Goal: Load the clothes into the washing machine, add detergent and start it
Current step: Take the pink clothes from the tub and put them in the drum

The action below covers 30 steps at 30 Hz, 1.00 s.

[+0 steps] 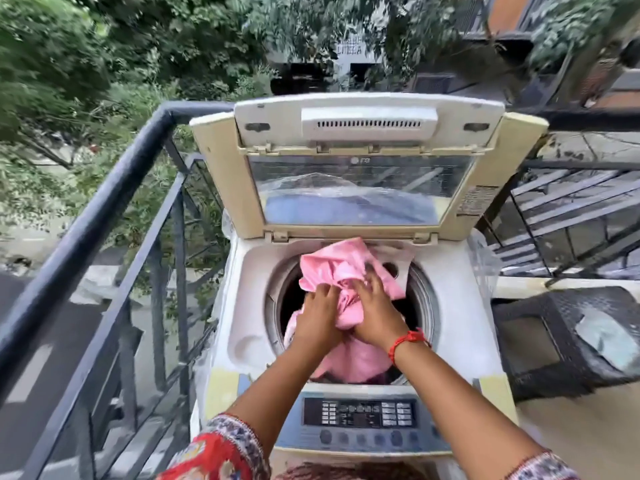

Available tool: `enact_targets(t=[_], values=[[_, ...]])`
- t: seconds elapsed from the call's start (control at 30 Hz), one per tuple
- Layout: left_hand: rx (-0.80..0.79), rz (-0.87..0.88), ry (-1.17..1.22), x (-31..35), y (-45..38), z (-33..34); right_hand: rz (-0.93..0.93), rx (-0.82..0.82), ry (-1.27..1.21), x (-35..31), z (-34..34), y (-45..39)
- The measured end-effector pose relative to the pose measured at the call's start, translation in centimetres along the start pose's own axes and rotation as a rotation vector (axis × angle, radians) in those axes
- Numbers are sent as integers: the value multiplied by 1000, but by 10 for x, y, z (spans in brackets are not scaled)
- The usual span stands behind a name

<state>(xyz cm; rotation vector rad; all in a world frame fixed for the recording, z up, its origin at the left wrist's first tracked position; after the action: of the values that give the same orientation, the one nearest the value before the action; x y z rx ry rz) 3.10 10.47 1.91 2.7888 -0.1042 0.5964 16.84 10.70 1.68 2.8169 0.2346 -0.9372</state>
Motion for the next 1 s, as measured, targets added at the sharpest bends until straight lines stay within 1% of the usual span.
enact_targets(t=[0.07, 0.1, 0.23, 0.37, 0.57, 0.7, 0.9, 1.0], values=[[-62, -17, -50, -5, -1, 16, 29, -119, 26, 14, 10, 4], [-67, -29, -57, -7, -2, 21, 42, -149, 45, 19, 14, 5], [-46, -8, -50, -3, -2, 25, 42, -135, 96, 29, 14, 8], [-29, 43, -7, 12, -3, 14, 26, -39, 127, 28, -2, 11], [11, 250, -8, 52, -1, 4, 87, 114, 150, 25, -33, 35], [-28, 426, -10, 94, 13, 10, 234, 271, 159, 34, -56, 82], [-158, 694, -137, 175, 61, 41, 478, 446, 154, 65, -80, 189], [-188, 825, -216, 218, 94, 67, 601, 524, 123, 85, -90, 250]])
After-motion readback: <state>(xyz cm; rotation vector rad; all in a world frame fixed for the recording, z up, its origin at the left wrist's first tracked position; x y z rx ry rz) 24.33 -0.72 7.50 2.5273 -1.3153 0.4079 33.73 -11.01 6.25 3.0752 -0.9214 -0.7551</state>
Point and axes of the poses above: each hand's wrist, its own y-axis away from the middle knuckle, its own z-axis out of the palm, x = y × z, the point moved 1 cm from there along -y, towards the middle knuckle, and after that the axes turned 6 degrees about -z, right-handed, at the moved point
